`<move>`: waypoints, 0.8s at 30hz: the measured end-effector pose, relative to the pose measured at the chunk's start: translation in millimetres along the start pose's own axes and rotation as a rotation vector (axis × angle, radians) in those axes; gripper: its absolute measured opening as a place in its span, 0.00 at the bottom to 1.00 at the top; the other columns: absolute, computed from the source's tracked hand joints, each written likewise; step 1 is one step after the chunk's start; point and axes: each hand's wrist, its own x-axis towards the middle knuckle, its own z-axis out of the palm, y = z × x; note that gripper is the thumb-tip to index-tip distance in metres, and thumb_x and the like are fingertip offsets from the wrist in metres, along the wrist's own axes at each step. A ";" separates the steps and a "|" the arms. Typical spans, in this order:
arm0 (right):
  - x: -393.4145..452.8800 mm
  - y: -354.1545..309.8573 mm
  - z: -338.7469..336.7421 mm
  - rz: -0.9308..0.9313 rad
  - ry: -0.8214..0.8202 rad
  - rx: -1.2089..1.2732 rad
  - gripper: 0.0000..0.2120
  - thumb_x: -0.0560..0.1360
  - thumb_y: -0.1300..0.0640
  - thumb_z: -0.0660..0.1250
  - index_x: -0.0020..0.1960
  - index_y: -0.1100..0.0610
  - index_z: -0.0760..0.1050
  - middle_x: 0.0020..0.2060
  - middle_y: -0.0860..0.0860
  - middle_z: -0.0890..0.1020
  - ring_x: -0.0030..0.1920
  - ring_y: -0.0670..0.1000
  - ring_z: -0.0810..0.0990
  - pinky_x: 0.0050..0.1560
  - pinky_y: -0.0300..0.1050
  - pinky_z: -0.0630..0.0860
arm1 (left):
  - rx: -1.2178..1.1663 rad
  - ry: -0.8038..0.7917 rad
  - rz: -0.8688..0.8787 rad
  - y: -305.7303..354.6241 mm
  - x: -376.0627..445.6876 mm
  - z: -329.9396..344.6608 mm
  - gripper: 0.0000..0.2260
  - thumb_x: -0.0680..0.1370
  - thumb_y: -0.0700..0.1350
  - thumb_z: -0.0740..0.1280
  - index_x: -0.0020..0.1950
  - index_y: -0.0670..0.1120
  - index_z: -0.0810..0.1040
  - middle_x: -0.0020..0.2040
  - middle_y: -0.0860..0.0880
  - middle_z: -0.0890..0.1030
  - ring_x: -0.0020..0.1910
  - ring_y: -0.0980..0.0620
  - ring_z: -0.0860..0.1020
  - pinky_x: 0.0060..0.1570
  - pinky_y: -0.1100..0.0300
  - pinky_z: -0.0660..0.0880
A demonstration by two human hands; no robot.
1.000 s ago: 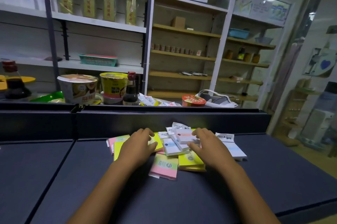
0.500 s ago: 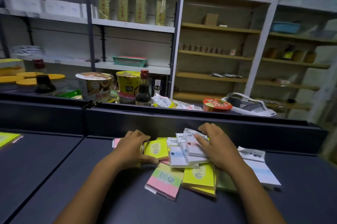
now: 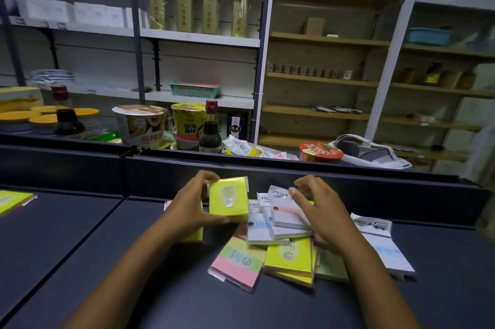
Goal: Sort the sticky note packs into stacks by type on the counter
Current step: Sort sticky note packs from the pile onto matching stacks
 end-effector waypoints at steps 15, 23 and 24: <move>-6.4 16.9 -11.5 0.175 -0.174 -0.081 0.23 0.73 0.34 0.66 0.60 0.48 0.73 0.51 0.45 0.75 0.56 0.48 0.73 0.58 0.48 0.75 | -0.370 0.158 0.068 15.4 -6.2 -7.2 0.37 0.64 0.36 0.80 0.67 0.58 0.70 0.54 0.48 0.81 0.51 0.51 0.83 0.49 0.55 0.81; -10.2 9.7 -9.2 0.221 -0.279 -0.152 0.36 0.65 0.28 0.70 0.66 0.46 0.68 0.60 0.47 0.71 0.62 0.48 0.66 0.60 0.48 0.72 | -0.336 0.155 0.062 16.5 -7.7 -1.8 0.37 0.65 0.36 0.80 0.68 0.56 0.69 0.53 0.49 0.81 0.49 0.53 0.84 0.47 0.58 0.82; -10.8 9.1 -9.6 0.220 -0.274 -0.147 0.35 0.64 0.28 0.70 0.64 0.45 0.68 0.59 0.47 0.72 0.60 0.48 0.66 0.59 0.48 0.72 | -0.328 0.155 0.061 16.4 -7.8 -1.1 0.37 0.65 0.36 0.80 0.68 0.56 0.69 0.53 0.49 0.81 0.49 0.53 0.84 0.46 0.59 0.81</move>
